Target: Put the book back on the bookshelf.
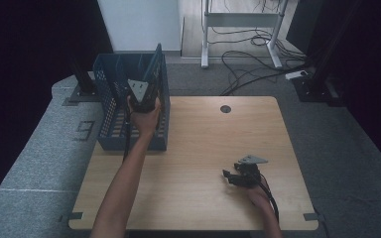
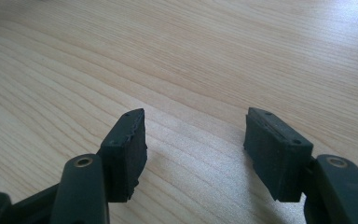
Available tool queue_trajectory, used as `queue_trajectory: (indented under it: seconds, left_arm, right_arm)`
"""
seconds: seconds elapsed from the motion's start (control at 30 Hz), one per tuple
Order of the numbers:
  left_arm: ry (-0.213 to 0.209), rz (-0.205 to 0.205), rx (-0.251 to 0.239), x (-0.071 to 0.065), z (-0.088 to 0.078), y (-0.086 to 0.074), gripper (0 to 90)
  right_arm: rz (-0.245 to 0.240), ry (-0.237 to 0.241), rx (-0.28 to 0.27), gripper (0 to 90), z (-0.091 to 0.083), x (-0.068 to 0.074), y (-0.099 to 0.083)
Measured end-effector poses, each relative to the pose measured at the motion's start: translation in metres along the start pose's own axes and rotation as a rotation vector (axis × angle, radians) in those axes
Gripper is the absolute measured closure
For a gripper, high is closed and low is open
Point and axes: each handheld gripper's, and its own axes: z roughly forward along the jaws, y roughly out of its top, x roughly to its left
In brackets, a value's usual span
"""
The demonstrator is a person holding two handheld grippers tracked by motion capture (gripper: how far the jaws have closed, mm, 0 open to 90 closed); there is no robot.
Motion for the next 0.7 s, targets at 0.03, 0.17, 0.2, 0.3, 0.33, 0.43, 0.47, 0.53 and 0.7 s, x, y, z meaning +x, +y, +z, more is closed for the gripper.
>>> queue_trajectory:
  seconds: [0.03,0.17,0.2,0.3,0.33,0.43,0.47,0.53,0.7]
  left_arm:
    - [0.001,0.006,0.008,-0.001,0.001,-0.004,80.5]
    - [-0.014,0.003,-0.006,-0.003,-0.004,-0.008,79.7]
    - [-0.015,0.007,-0.007,-0.003,-0.006,-0.006,79.3]
    - [-0.026,-0.007,0.0,-0.001,-0.007,-0.004,78.8]
    - [-0.027,-0.007,0.002,0.0,-0.008,-0.004,78.8]
    - [-0.039,-0.009,0.01,0.0,-0.01,-0.004,78.3]
    - [-0.042,-0.009,0.012,0.0,-0.011,-0.004,78.0]
    - [-0.048,-0.004,0.015,-0.001,-0.012,-0.004,77.2]
    - [-0.053,0.002,0.029,-0.001,-0.012,-0.004,76.8]
  right_arm:
    - [0.001,0.0,0.001,37.7,0.0,0.0,0.0]
    - [-0.003,-0.004,0.002,37.8,0.0,0.001,0.0]
    - [-0.004,-0.004,0.002,37.9,0.0,0.001,0.0]
    - [-0.015,-0.013,0.002,38.0,0.0,0.002,0.0]
    - [-0.015,-0.016,0.002,38.0,0.0,0.003,0.0]
    - [-0.017,-0.017,0.003,38.0,0.0,0.003,0.0]
    - [-0.015,-0.016,0.003,38.0,0.0,0.003,0.0]
    - [-0.015,-0.016,0.002,38.0,0.0,0.003,0.0]
    - [-0.018,-0.016,0.005,37.9,0.0,0.003,0.0]
